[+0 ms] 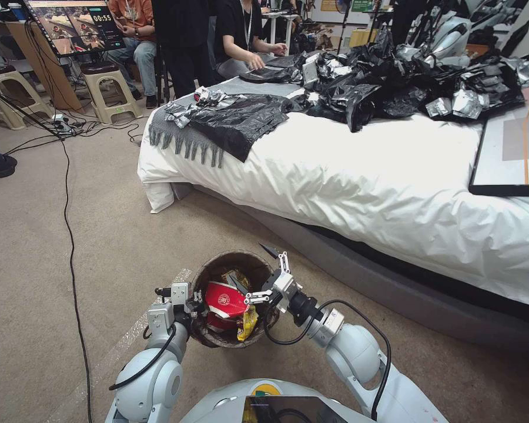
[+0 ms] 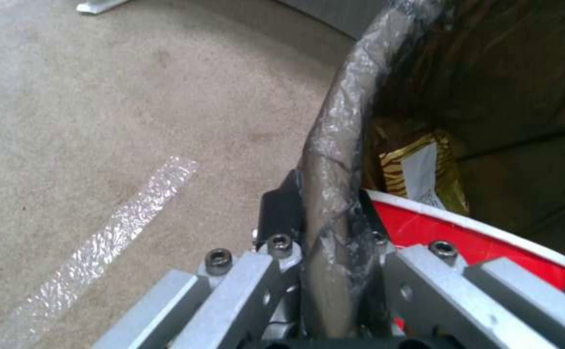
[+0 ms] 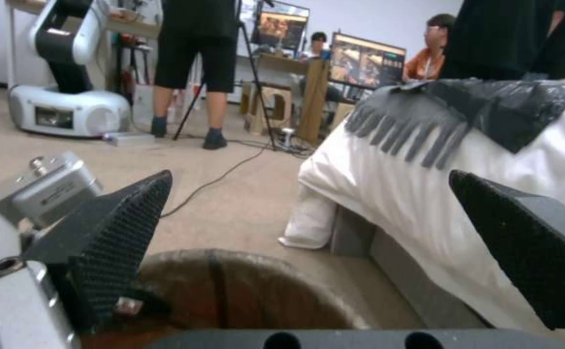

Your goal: Pick up the trash bin, then pick up the garbage from the floor and place it into the trash bin.

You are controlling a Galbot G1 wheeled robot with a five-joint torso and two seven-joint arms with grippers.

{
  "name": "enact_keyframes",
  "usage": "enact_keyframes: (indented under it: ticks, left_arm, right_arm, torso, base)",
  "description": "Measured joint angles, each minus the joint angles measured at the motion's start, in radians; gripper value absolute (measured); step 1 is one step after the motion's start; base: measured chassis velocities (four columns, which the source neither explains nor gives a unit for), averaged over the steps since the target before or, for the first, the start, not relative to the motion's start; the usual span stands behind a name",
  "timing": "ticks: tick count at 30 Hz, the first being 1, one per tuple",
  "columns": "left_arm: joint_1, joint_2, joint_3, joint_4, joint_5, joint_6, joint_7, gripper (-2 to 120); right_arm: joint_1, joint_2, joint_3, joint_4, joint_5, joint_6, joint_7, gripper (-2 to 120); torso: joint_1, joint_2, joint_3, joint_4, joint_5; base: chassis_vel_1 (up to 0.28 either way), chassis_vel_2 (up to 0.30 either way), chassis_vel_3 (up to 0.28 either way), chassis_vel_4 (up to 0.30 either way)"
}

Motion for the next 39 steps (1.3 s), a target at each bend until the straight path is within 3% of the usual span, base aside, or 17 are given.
enact_keyframes:
  ticks: [13,15,26,31,39]
  left_arm:
    - [0.002,0.003,-0.001,-0.002,-0.033,0.025,-0.013,3]
    - [0.0,0.005,-0.007,-0.002,-0.039,0.023,-0.013,3]
    - [-0.003,0.008,-0.016,-0.002,-0.049,0.021,-0.014,3]
    - [-0.007,0.014,-0.026,-0.001,-0.056,0.016,-0.015,3]
    - [-0.014,0.019,-0.035,0.003,-0.059,0.008,-0.015,3]
  right_arm:
    - [0.006,0.034,0.031,0.093,0.052,-0.02,0.063,100]
    - [-0.017,0.064,0.069,0.153,0.037,-0.066,0.146,100]
    - [-0.051,0.085,0.12,0.194,0.007,-0.114,0.26,100]
    - [-0.105,0.098,0.191,0.221,-0.007,-0.156,0.366,100]
    - [-0.212,0.122,0.296,0.214,-0.026,-0.093,0.393,100]
  torso:
    - [0.0,0.0,0.0,0.0,0.0]
    - [0.0,0.0,0.0,0.0001,0.0]
    - [0.0,0.0,0.0,0.0001,0.0]
    - [0.0,0.0,0.0,-0.0001,-0.0001]
    - [0.0,0.0,0.0,0.0,-0.0001]
  base:
    - [0.0,0.0,0.0,0.0]
    - [0.0,0.0,0.0,0.0]
    - [0.0,0.0,0.0,0.0]
    - [0.0,0.0,0.0,0.0]
    - [0.0,0.0,0.0,0.0]
